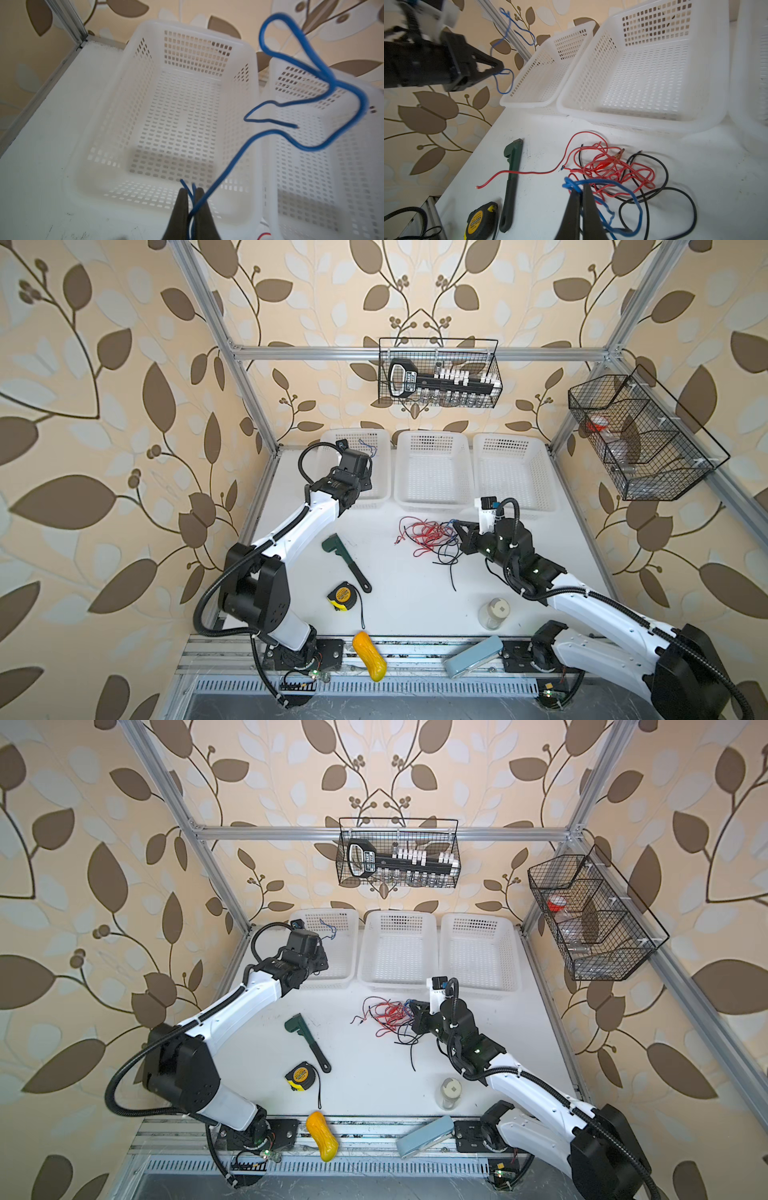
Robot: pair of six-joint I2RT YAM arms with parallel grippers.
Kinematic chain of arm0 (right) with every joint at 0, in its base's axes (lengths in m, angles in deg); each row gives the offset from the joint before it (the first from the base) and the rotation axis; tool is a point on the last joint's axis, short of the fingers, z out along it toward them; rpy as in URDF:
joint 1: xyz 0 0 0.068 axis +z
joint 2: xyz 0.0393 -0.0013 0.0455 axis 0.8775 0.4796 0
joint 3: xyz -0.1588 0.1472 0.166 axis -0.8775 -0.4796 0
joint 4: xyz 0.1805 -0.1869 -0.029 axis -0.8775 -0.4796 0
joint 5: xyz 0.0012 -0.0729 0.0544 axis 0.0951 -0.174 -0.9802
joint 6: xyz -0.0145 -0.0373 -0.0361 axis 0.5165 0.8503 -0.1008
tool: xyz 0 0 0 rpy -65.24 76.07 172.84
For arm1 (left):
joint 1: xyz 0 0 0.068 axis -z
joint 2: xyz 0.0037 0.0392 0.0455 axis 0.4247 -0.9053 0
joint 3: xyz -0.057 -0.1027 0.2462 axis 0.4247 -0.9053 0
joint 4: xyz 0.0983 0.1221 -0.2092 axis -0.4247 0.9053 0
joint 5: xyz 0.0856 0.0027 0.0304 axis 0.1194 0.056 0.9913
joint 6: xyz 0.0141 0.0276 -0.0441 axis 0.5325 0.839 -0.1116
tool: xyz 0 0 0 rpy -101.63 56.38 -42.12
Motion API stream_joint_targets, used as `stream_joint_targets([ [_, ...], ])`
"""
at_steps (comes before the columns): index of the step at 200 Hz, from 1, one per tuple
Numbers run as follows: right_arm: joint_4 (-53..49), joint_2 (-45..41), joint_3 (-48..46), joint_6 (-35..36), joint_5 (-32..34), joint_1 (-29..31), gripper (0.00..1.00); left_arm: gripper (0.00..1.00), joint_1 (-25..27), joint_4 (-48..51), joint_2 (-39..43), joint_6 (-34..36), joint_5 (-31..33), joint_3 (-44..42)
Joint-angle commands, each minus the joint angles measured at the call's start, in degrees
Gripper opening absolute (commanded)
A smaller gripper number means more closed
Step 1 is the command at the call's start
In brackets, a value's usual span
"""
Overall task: Untangle the cables
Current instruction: 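Drop the blue wire into the basket nearest the left arm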
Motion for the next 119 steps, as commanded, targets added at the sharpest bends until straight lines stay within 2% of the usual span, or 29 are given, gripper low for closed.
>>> stream_joint_targets([
  [1, 0.31, -3.3, -0.33, 1.22, -3.66, -0.07, 0.0, 0.0, -1.91, 3.42, -4.16, -0.2, 0.3, 5.41],
  [29, -0.52, -6.67, -0.16, 1.39, -4.37, -0.05, 0.0, 0.02, -3.09, 5.17, -10.05, 0.06, -0.26, 10.01],
  [67, -2.42, -7.98, 0.18, 2.12, -3.68, 0.05, 0.0, 0.22, -3.47, 7.33, -14.53, 0.45, -0.28, 14.31],
  [119, -2.59, -6.32, -0.09, 2.27, -3.4, 0.14, 0.0, 0.46, -3.64, 5.71, -14.53, 0.57, -1.27, 14.43],
])
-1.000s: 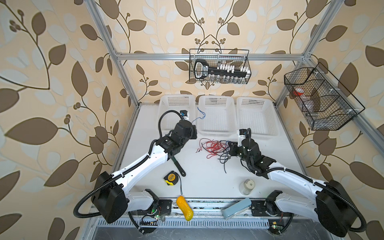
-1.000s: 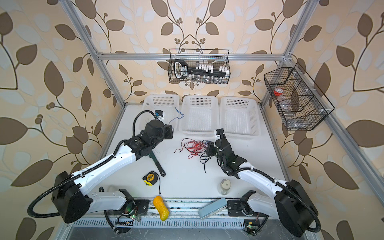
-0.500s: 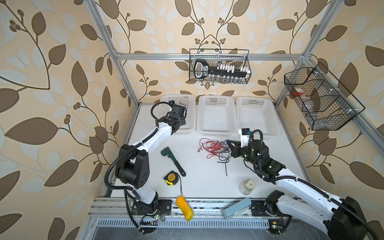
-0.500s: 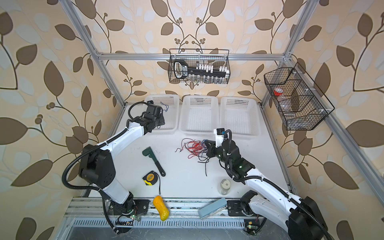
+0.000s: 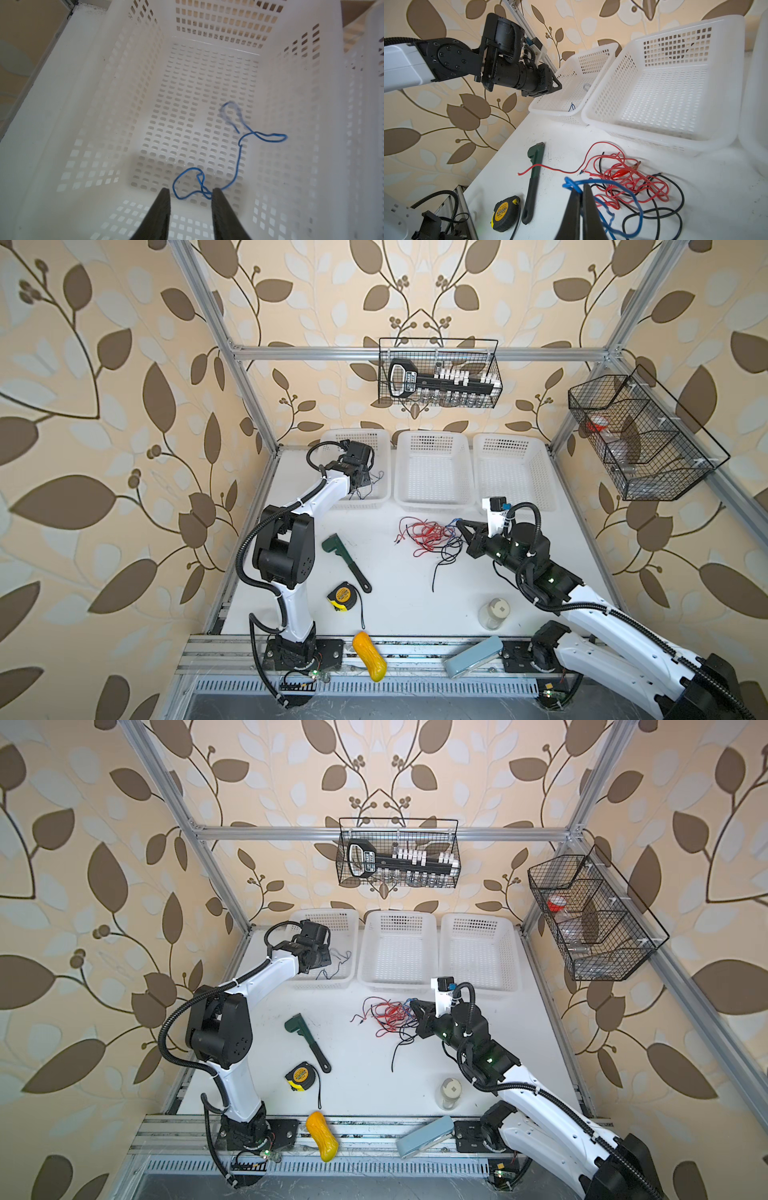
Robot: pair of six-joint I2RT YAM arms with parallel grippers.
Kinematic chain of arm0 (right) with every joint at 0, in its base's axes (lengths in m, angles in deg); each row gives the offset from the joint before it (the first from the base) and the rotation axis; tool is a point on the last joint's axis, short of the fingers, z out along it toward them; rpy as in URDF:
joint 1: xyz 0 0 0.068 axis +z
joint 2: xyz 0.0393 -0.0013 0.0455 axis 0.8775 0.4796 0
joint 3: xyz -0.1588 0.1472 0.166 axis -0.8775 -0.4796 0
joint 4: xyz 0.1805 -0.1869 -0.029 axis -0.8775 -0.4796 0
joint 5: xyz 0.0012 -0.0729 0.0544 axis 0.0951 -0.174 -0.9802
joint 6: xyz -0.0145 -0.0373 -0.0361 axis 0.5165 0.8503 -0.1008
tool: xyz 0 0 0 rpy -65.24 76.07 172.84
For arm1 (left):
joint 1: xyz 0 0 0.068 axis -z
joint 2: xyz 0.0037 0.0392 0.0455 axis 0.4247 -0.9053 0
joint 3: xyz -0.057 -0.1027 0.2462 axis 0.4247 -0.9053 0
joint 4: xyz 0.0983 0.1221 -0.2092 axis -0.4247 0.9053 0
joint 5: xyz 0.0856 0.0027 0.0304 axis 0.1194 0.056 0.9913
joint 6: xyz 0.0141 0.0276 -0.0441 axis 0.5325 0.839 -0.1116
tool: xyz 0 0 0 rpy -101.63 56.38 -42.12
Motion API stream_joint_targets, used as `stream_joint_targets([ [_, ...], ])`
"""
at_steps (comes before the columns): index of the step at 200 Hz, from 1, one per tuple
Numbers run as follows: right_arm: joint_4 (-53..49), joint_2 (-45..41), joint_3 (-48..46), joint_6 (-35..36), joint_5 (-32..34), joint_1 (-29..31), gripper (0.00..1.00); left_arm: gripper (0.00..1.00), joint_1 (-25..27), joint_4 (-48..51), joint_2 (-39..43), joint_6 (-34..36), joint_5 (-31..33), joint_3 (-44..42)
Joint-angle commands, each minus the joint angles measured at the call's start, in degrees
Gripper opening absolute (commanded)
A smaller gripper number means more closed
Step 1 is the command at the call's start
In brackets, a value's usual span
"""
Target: Untangle the cables
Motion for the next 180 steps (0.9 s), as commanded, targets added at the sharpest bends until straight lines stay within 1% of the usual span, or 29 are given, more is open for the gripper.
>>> stream_joint_targets([
  [1, -0.58, 0.62, -0.05, 0.72, -0.27, 0.1, 0.0, 0.46, -0.3, -0.31, 0.65, -0.09, -0.68, 2.34],
  [11, -0.5, 0.92, -0.09, 0.85, -0.24, 0.15, 0.0, 0.53, -0.3, -0.4, 1.29, 0.01, -1.81, 2.36],
  [22, -0.4, 1.25, -0.03, 0.86, -0.19, 0.14, 0.0, 0.57, -0.17, -0.41, 2.31, 0.07, -3.94, 2.37],
  [41, -0.23, 1.87, 0.01, 0.93, 0.51, 0.13, 0.0, 0.66, -0.12, -1.5, 5.31, 0.21, -10.01, 0.59],
  [55, -0.36, 2.61, 0.38, 0.94, 1.44, 0.16, 0.0, 0.76, 0.22, -4.12, 8.16, 0.57, -15.45, -2.57],
  [69, -0.4, 3.6, 0.66, 0.87, 2.05, 0.13, 0.0, 0.83, 0.82, -6.91, 10.93, 0.42, -20.14, -6.0],
  [80, -0.6, 4.43, 1.17, 0.86, 2.4, 0.11, 0.0, 0.89, 1.7, -8.45, 13.05, 0.57, -22.77, -8.4],
  [92, -0.65, 5.2, 1.69, 0.94, 2.54, 0.09, 0.0, 0.99, 3.14, -9.74, 15.28, 1.32, -24.5, -10.89],
  [147, -1.2, 7.37, 4.03, 1.64, 3.31, -0.05, 0.0, 0.99, 12.46, -11.9, 23.2, 6.18, -25.65, -20.04],
  [164, -1.16, 7.73, 4.84, 1.71, 2.85, -0.23, 0.0, 0.99, 13.79, -13.6, 24.59, 5.72, -27.83, -22.94],
  [168, -1.21, 7.73, 5.04, 1.66, 2.69, -0.31, 0.0, 0.99, 13.97, -14.36, 26.64, 5.47, -28.48, -23.81],
  [180, -1.15, 7.89, 5.83, 1.44, 1.8, -0.67, 0.0, 0.99, 14.44, -16.78, 28.35, 4.27, -29.81, -26.58],
])
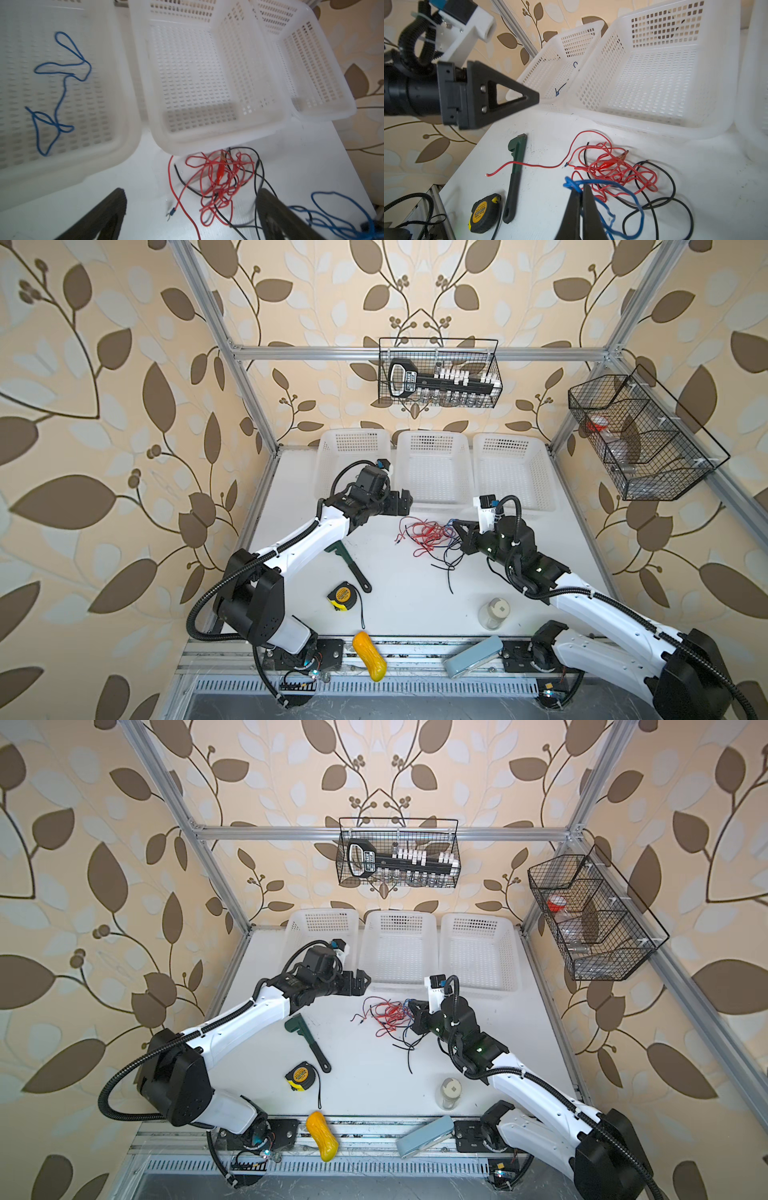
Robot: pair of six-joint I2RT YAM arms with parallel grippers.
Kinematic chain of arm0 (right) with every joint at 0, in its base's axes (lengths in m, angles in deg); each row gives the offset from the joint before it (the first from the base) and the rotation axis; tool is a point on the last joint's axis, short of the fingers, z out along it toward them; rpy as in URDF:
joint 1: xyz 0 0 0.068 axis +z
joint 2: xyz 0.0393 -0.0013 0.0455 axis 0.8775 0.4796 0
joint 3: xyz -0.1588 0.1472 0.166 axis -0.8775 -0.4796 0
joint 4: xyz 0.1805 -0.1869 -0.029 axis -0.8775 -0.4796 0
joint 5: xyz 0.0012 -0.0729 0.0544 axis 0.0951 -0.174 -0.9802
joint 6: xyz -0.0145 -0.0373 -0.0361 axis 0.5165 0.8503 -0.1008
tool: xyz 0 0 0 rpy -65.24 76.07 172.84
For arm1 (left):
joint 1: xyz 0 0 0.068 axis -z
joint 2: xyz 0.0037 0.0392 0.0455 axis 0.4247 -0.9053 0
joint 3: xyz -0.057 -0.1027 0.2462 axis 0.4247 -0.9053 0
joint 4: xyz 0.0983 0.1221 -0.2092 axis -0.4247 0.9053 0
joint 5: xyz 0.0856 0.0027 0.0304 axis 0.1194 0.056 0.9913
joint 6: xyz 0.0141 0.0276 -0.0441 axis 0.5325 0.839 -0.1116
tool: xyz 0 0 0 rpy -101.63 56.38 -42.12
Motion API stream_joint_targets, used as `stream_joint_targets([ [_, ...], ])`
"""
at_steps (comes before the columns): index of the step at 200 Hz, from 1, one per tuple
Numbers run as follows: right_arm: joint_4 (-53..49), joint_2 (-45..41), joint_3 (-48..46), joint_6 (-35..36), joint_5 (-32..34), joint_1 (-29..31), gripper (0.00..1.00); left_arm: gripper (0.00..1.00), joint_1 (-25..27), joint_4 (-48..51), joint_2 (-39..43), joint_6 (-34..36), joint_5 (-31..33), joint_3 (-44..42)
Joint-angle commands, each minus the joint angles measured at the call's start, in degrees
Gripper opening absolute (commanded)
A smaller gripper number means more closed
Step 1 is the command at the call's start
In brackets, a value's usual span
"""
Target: Untangle the cables
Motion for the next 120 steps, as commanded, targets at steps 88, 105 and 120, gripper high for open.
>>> stream_joint_targets([
  [88, -0.58, 3.67, 7.77, 0.03, -1.79, -1.07, 0.0, 0.98, 4.69, -14.43, 5.73, -3.52, -8.74, -9.45],
  [105, -0.59, 4.14, 8.42, 0.11, -1.6, -1.11, 0.0, 0.99, 6.39, -16.63, 4.68, -3.55, -9.73, -9.43],
  [120, -0.58, 4.57, 9.01, 0.33, -1.85, -1.09, 0.0, 0.99, 7.73, -18.11, 4.07, -3.24, -10.41, -9.15],
])
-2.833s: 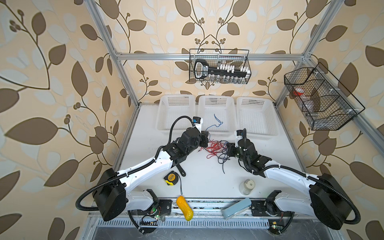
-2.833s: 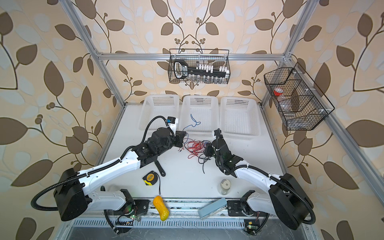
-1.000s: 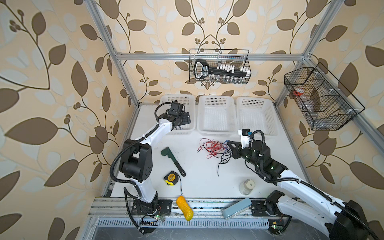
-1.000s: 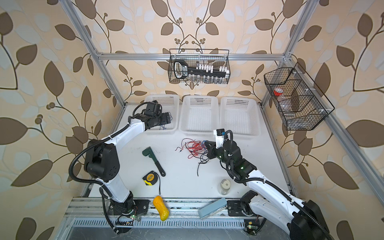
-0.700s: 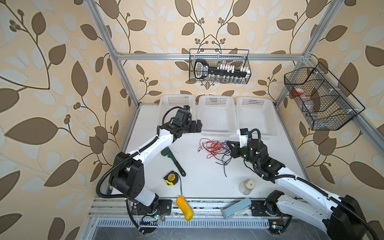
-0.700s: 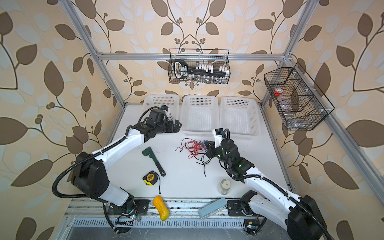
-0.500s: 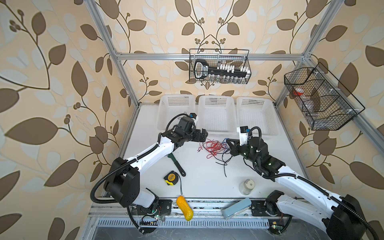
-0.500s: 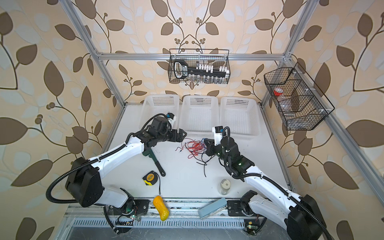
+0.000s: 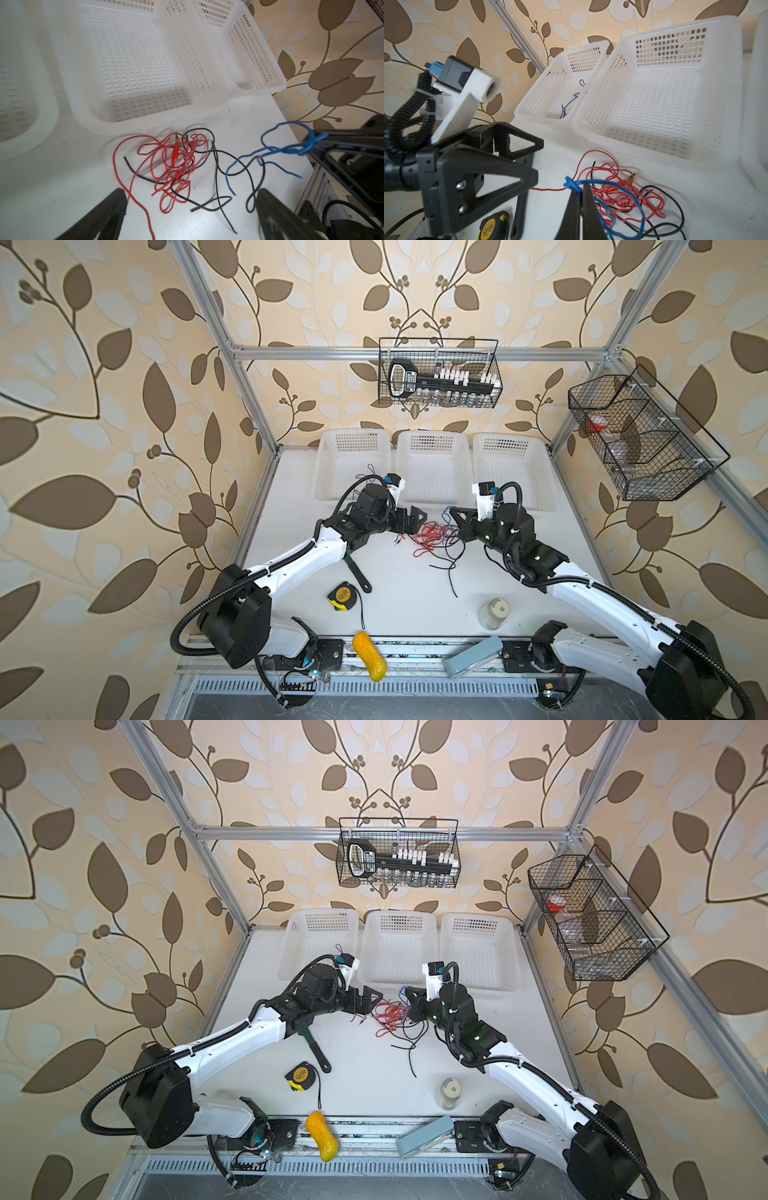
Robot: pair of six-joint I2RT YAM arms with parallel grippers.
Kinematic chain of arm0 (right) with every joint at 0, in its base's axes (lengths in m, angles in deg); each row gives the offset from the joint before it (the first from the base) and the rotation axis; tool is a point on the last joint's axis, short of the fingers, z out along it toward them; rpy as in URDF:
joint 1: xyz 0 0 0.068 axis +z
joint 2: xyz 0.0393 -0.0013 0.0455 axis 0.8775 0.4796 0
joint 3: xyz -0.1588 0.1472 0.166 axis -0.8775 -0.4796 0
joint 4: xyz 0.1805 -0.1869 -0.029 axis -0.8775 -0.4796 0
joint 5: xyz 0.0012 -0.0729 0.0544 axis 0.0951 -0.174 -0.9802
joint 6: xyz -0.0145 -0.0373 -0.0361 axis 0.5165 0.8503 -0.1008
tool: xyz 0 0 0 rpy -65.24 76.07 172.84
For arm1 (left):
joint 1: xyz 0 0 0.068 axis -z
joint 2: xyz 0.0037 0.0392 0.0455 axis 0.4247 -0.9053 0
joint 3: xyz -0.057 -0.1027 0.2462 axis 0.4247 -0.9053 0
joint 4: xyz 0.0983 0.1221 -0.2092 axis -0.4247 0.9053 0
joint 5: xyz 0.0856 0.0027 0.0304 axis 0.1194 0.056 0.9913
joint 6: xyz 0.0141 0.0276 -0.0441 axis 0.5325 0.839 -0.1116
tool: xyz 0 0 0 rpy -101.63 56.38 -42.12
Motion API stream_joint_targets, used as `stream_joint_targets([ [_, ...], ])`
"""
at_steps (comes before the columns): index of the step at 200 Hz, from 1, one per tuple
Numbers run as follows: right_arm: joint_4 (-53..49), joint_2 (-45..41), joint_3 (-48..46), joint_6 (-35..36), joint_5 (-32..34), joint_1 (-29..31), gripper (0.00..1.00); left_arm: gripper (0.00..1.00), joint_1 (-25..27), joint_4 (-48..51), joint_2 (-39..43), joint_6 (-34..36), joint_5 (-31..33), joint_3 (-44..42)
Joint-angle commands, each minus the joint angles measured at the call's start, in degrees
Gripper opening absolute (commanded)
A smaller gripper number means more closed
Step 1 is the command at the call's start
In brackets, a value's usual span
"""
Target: Untangle the cables
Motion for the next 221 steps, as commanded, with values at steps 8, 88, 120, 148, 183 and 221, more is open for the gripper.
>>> stream_joint_targets([
  [8, -0.12, 0.83, 2.81, 0.48, -1.19, -0.11, 0.0, 0.98, 2.27, -6.18, -1.09, -0.16, -3.14, 0.15],
  [88, 0.82, 1.65, 2.98, 0.52, -5.75, -0.02, 0.0, 0.91, 3.98, -9.07, -2.61, 1.26, -2.05, 1.17],
  [120, 1.27, 1.36, 3.03, 0.9, -8.41, -0.03, 0.0, 0.8, 4.08, -10.93, -5.73, 0.99, -2.81, 2.01],
  [148, 1.7, 1.33, 3.0, 0.89, -9.93, -0.02, 0.0, 0.65, 4.24, -12.65, -6.47, 0.71, -4.02, 2.47],
  [183, 1.7, 1.45, 2.9, 1.1, -10.66, -0.03, 0.0, 0.56, 4.44, -14.1, -6.88, 0.55, -4.1, 2.7],
  [221, 1.37, 1.36, 2.73, 1.28, -10.49, -0.02, 0.0, 0.37, 4.69, -14.13, -7.5, 0.68, -4.12, 3.35],
])
